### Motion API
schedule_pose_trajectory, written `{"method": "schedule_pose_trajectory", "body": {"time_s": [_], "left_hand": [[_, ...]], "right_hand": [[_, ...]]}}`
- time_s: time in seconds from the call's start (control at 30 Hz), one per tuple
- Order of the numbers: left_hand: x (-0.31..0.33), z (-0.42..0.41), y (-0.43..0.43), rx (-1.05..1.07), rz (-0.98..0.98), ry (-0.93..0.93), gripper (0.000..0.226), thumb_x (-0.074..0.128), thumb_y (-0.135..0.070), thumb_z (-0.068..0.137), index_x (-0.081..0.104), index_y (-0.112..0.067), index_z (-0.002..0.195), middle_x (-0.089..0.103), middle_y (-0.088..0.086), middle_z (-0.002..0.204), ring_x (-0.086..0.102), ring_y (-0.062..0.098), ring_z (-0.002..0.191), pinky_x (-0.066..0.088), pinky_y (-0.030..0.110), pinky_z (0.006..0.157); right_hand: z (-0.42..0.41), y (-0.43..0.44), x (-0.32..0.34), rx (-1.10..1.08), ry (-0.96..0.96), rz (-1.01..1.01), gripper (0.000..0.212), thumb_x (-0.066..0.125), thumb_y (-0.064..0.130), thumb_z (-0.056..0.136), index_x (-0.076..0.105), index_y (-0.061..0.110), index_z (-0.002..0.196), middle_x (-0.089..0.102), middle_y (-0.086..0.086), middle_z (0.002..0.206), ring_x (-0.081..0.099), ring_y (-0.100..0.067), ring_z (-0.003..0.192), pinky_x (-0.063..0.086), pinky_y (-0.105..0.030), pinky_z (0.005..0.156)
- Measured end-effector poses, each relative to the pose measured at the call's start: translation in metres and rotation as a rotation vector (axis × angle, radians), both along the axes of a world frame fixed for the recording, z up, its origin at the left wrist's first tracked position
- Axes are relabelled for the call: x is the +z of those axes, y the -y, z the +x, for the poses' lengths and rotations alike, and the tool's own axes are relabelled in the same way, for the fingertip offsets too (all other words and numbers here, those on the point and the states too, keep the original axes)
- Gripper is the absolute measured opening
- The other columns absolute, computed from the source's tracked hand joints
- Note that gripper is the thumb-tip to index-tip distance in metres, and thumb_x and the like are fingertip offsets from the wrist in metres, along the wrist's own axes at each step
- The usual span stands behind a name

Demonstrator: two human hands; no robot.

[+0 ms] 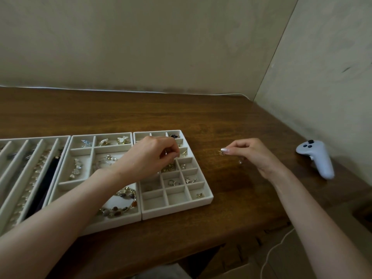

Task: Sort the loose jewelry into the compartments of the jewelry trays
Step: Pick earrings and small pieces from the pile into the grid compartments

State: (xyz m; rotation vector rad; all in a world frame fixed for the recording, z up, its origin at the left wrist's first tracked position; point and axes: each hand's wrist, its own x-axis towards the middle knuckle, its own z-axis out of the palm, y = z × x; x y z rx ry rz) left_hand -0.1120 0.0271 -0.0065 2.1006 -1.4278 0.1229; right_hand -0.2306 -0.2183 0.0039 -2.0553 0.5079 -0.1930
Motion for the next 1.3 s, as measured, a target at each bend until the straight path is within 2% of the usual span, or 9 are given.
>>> {"method": "schedule_pose_trajectory", "body": {"time_s": [0.23,0.3,0.4,0.5,0.67,0.87,0.97,1.1,1.3], "left_hand": [[0.000,0.000,0.001,0.007,0.004,-0.001,0.011,0.056,-0.019,0.090,0.064,-0.017,0.097,0.059,-0.012,0.083,0.058,0.004,0.074,0.044,0.012,0.066],[0.000,0.000,0.001,0.005,0.008,-0.004,0.012,0.056,-0.019,0.089,0.064,-0.016,0.097,0.061,-0.010,0.084,0.060,0.004,0.075,0.046,0.013,0.068],[0.000,0.000,0.001,0.005,0.012,-0.002,0.012,0.056,-0.019,0.089,0.064,-0.016,0.097,0.062,-0.009,0.085,0.060,0.003,0.075,0.046,0.012,0.067],[0.000,-0.001,0.000,0.005,0.010,-0.006,0.012,0.055,-0.019,0.089,0.064,-0.016,0.097,0.060,-0.010,0.083,0.059,0.004,0.074,0.047,0.013,0.068],[0.001,-0.001,0.000,0.002,0.007,-0.009,0.012,0.055,-0.019,0.090,0.064,-0.016,0.097,0.061,-0.010,0.084,0.059,0.003,0.074,0.048,0.015,0.069],[0.000,-0.002,0.000,-0.001,0.005,0.002,0.011,0.056,-0.018,0.090,0.064,-0.016,0.097,0.060,-0.011,0.083,0.056,-0.002,0.070,0.043,0.010,0.064],[-0.001,-0.001,0.002,0.008,0.009,0.006,0.010,0.056,-0.018,0.090,0.064,-0.016,0.096,0.059,-0.012,0.081,0.052,-0.006,0.067,0.039,0.009,0.060],[-0.002,-0.001,0.002,0.014,0.018,0.005,0.011,0.056,-0.019,0.090,0.064,-0.017,0.096,0.057,-0.015,0.080,0.052,-0.008,0.067,0.040,0.008,0.059],[-0.001,0.000,0.002,0.019,0.032,0.002,0.010,0.056,-0.019,0.090,0.064,-0.017,0.096,0.057,-0.015,0.081,0.053,-0.007,0.066,0.042,0.008,0.059]], "right_hand": [[-0.018,-0.058,0.009,0.316,-0.011,-0.097,0.006,0.073,0.028,0.074,0.071,0.023,0.075,0.064,0.014,0.081,0.059,-0.005,0.082,0.046,-0.027,0.079],[-0.020,-0.068,0.007,0.357,-0.039,-0.174,0.004,0.074,0.027,0.074,0.070,0.027,0.074,0.061,0.018,0.080,0.056,0.003,0.079,0.042,-0.023,0.076],[-0.021,-0.076,0.004,0.363,-0.067,-0.297,0.004,0.074,0.028,0.076,0.070,0.027,0.078,0.059,0.012,0.085,0.055,0.000,0.082,0.043,-0.022,0.076],[-0.024,-0.073,0.006,0.320,-0.034,-0.300,0.003,0.071,0.030,0.078,0.070,0.028,0.080,0.060,0.013,0.084,0.055,0.002,0.081,0.042,-0.020,0.073],[-0.026,-0.026,0.008,0.014,0.096,-0.347,0.009,0.067,0.024,0.082,0.070,0.028,0.089,0.064,0.012,0.092,0.058,-0.001,0.085,0.043,-0.017,0.072],[-0.032,0.020,-0.013,-0.203,0.076,-0.345,0.015,0.064,0.015,0.086,0.071,0.029,0.090,0.065,0.007,0.096,0.056,-0.009,0.086,0.040,-0.021,0.068],[-0.035,0.026,-0.017,-0.209,0.046,-0.276,0.017,0.062,0.014,0.088,0.071,0.028,0.092,0.064,0.006,0.097,0.058,-0.015,0.088,0.045,-0.027,0.073],[-0.037,0.026,-0.016,-0.146,-0.002,-0.225,0.013,0.065,0.019,0.085,0.071,0.027,0.093,0.064,0.005,0.094,0.057,-0.015,0.080,0.041,-0.023,0.065],[-0.029,0.018,-0.022,-0.136,-0.041,-0.412,0.012,0.073,0.022,0.079,0.070,0.026,0.090,0.064,0.006,0.089,0.055,-0.007,0.075,0.036,-0.018,0.061]]}}
